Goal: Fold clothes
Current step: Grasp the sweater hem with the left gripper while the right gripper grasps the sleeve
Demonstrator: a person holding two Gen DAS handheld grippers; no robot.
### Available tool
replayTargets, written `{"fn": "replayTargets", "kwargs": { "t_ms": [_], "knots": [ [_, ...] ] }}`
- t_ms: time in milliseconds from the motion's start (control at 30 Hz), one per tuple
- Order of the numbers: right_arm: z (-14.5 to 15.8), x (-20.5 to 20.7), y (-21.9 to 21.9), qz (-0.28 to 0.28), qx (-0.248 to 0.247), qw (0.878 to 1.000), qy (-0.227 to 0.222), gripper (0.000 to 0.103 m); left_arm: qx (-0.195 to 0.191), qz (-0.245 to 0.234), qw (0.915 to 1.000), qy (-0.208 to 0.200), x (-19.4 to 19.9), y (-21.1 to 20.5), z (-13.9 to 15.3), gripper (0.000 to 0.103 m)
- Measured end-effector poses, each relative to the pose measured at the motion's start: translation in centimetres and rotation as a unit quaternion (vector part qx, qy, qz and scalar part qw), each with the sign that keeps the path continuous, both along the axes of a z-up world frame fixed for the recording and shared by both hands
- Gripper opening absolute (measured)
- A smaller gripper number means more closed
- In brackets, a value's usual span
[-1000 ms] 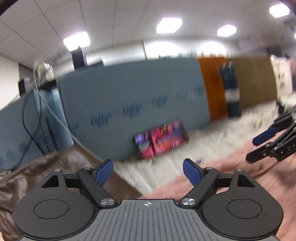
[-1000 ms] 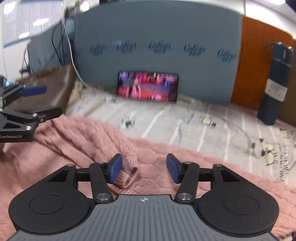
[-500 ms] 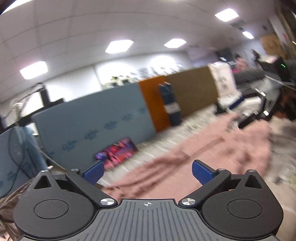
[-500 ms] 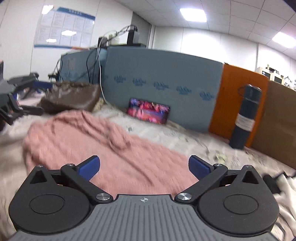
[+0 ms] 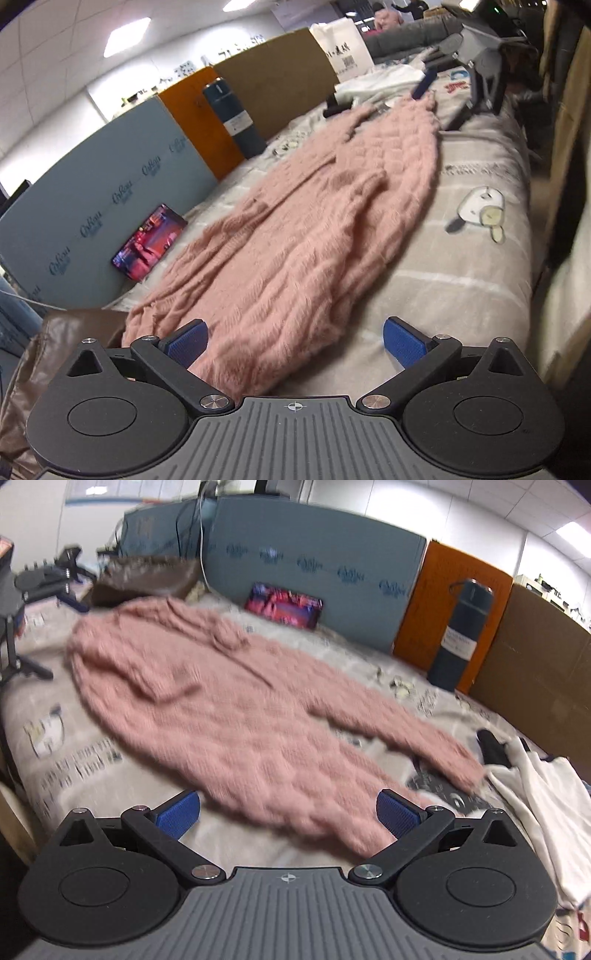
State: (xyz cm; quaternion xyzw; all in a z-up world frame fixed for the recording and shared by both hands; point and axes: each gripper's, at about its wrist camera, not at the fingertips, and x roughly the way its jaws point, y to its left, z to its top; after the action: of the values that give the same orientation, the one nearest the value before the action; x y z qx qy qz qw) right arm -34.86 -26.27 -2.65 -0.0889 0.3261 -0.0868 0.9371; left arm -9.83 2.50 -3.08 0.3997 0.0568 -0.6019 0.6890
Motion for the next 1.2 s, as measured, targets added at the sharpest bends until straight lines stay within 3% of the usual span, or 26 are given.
{"fn": "replayTargets", "kwargs": {
  "t_ms": [333, 400, 533, 600, 667, 700, 733, 767, 800, 867, 1067, 1200],
  "knots": [
    [-0.6, 2.8, 0.3, 0.037, 0.012, 0.999, -0.017, 0.103, -0.037, -0.014, 0.9988, -0.028, -0.6, -3.0, -0.8, 0.103],
    [-0.5, 2.9, 0.0, 0.038, 0.015, 0.999, -0.018, 0.103, -0.037, -0.016, 0.9989, -0.023, -0.2, -2.9, -0.7, 0.103],
    [-0.6, 1.9, -2.5, -0.014, 0.029, 0.999, -0.026, 0.102, -0.043, 0.009, 0.9989, 0.015, 1.7, -2.6, -0.5, 0.099],
    [-0.6, 1.2, -3.8, -0.038, 0.045, 0.997, -0.040, 0.096, -0.047, 0.011, 0.9980, 0.040, 2.5, -2.4, -0.4, 0.087],
    [-0.5, 0.9, -4.6, -0.049, 0.052, 0.996, -0.053, 0.079, -0.050, -0.001, 0.9972, 0.056, 2.9, -2.5, -0.2, 0.065],
    [-0.4, 0.7, -4.9, -0.051, 0.056, 0.995, -0.059, 0.073, -0.052, -0.007, 0.9966, 0.063, 3.0, -2.5, -0.1, 0.048],
    [-0.3, 0.6, -5.3, -0.052, 0.065, 0.994, -0.067, 0.054, -0.053, -0.013, 0.9959, 0.071, 3.2, -2.5, -0.1, 0.033],
    [-0.2, 0.6, -5.7, -0.047, 0.076, 0.993, -0.076, 0.035, -0.055, -0.019, 0.9952, 0.079, 3.4, -2.6, 0.0, 0.029],
    [-0.1, 0.6, -6.1, -0.042, 0.086, 0.992, -0.086, 0.030, -0.059, -0.022, 0.9941, 0.088, 3.7, -2.6, 0.2, 0.024],
    [0.4, 0.7, -6.7, -0.022, 0.102, 0.988, -0.110, 0.017, -0.087, -0.009, 0.9903, 0.108, 4.6, -2.9, 0.9, 0.022],
    [2.6, 3.8, -9.4, 0.012, 0.105, 0.986, -0.133, 0.016, -0.142, 0.062, 0.9712, 0.181, 8.8, -5.2, 3.0, 0.022],
    [3.0, 6.7, -11.9, 0.029, 0.120, 0.986, -0.113, 0.016, -0.137, 0.085, 0.9563, 0.244, 12.1, -7.0, 3.9, 0.022]
  ]
}}
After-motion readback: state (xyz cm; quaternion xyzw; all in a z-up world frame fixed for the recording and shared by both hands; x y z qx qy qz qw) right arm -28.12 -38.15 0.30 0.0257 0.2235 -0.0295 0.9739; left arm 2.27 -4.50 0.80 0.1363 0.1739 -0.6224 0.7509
